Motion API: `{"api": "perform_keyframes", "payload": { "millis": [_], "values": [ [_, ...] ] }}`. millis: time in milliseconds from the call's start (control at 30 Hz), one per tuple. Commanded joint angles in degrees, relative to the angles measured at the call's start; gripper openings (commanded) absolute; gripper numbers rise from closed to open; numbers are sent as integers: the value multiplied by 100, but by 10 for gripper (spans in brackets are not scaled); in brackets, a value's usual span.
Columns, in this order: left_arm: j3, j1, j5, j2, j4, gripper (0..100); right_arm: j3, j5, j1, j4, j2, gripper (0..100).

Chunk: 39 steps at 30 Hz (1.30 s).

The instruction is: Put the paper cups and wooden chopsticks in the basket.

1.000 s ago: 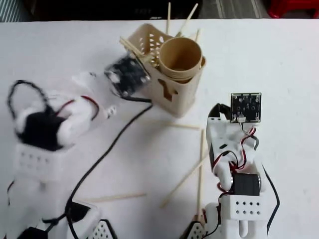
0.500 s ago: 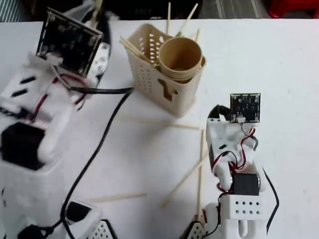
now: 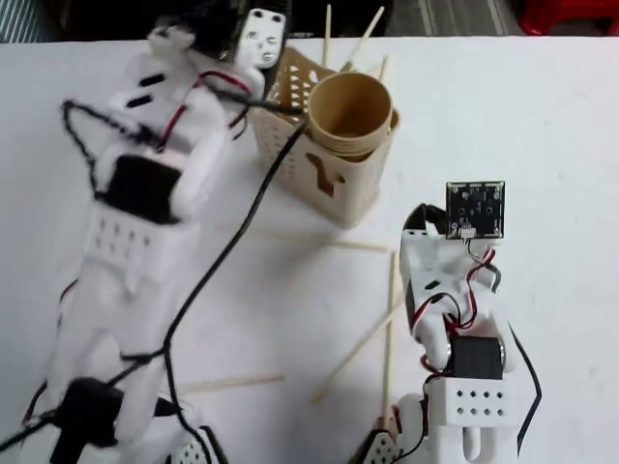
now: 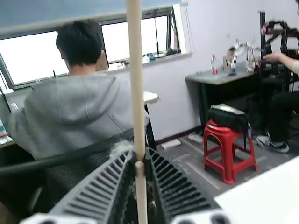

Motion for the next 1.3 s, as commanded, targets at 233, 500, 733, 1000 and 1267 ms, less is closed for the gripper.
{"api": "perform_keyframes", "payload": {
  "millis": [233, 500, 733, 1000, 1267],
  "values": [
    [-220, 31, 44, 945, 220, 24, -62, 9, 31, -136, -84, 25],
    [-273, -57, 62, 1086, 1064, 158, -62, 9, 31, -136, -84, 25],
    [-290, -338, 53, 936, 1398, 159, -62, 9, 31, -136, -75, 25],
    [-281, -391, -53, -321, 2620, 158, -70, 9, 48, -136, -57, 25],
    [-229, -382, -1204, -945, 4360, 158, -79, 0, 57, -136, -84, 25]
  ]
}}
